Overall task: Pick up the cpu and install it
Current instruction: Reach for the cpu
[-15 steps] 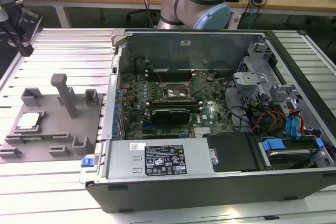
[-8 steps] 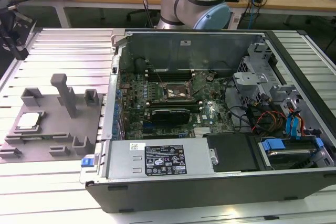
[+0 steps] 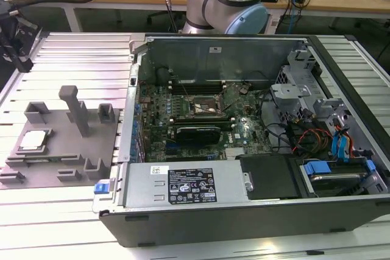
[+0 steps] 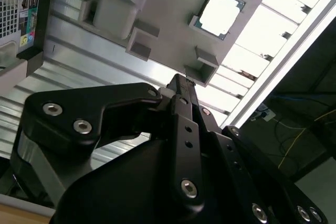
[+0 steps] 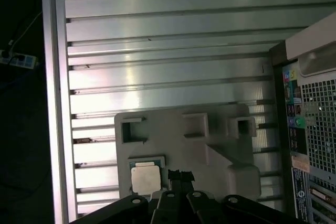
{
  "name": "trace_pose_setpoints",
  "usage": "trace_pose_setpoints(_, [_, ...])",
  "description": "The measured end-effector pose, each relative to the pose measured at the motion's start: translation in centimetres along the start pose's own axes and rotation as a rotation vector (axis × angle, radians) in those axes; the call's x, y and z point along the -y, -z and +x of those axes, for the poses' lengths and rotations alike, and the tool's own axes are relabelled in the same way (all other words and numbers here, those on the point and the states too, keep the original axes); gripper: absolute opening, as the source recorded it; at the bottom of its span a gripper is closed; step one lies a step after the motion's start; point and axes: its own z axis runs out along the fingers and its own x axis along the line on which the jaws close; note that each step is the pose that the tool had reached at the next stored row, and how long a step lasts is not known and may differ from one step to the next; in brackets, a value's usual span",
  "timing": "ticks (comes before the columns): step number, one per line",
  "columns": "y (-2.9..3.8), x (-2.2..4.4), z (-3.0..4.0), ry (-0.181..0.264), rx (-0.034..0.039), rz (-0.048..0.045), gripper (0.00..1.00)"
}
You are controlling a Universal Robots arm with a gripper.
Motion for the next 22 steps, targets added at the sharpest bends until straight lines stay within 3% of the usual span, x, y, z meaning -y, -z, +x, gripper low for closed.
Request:
trace_pose_setpoints(9, [-1.31, 2.09, -0.09, 0.0, 0.0001, -0.0001, 0.11])
trace_pose_setpoints(12, [-1.87, 2.35, -0.02, 0.0, 0.0, 0.0, 0.11])
trace_pose_setpoints(17, [-3.06, 2.86, 0.99, 0.0, 0.0, 0.0, 0.11])
trace_pose_setpoints(22, [-3.27, 3.03, 1.27, 0.0, 0.0, -0.0001, 0.11])
